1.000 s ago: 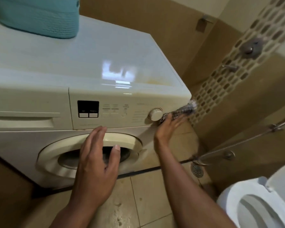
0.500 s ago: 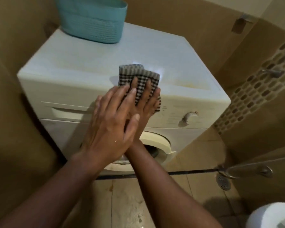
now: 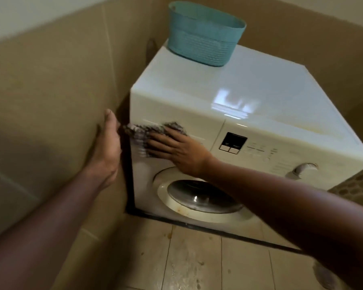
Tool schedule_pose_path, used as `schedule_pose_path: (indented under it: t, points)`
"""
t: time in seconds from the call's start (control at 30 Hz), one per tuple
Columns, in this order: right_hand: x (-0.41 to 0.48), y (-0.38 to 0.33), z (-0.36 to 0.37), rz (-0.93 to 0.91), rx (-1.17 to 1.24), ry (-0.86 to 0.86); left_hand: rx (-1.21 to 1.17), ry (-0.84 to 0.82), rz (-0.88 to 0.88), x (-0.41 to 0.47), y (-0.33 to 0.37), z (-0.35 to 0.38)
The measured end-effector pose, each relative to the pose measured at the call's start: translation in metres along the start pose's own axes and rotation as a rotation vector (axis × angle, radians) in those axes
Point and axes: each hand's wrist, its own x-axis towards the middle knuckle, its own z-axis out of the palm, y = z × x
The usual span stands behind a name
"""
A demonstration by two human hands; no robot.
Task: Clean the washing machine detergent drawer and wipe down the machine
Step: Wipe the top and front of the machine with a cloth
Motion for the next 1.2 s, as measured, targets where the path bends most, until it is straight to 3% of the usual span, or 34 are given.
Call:
schedule_pose_path:
  t: [0.07,0.13,0.3,0.5,0.57,0.73,0.8,0.9,1.0,1.13,1.2]
  points:
    - [-0.03,0.002,0.008,-0.107,-0.014,-0.068,0.03,-0.055,-0.039,0.001,-0.006,-0.013]
    - [-0.043,0.005,0.01,-0.078,-0.055,-0.064,0.044,-0.096,-0.033,0.002,-0.012,-0.021]
    - [0.018,-0.01,-0.001,-0.044,-0.104,0.037,0.036,-0.159,0.054,-0.003,-0.021,-0.011]
    - [-0.072,0.037,0.012,-0.276,-0.14,0.068,-0.036,-0.17,0.001,0.005,-0.033,-0.025]
    - [-0.072,0.063,0.006,-0.292,-0.138,0.151,-0.009,-0.198,0.007,0.003,-0.033,-0.026]
    - [0.033,0.083,-0.046,0.22,0.109,0.28,-0.066,-0.154,0.059,0.003,-0.021,-0.009]
    - [0.08,0.071,-0.066,0.242,0.151,0.244,-0.089,-0.029,0.088,0.01,-0.023,-0.003]
    - [0.105,0.041,-0.066,0.082,0.038,0.17,-0.072,0.127,0.08,0.011,-0.03,0.001]
    - [0.07,0.013,-0.04,-0.177,-0.058,-0.031,0.052,0.208,0.128,-0.003,-0.04,-0.003]
    - [-0.022,0.023,-0.004,-0.375,-0.008,-0.176,0.165,0.015,0.0,-0.03,-0.039,-0.005]
    - [-0.066,0.044,-0.003,-0.422,0.022,-0.136,0.205,-0.038,0.023,-0.043,-0.032,-0.003]
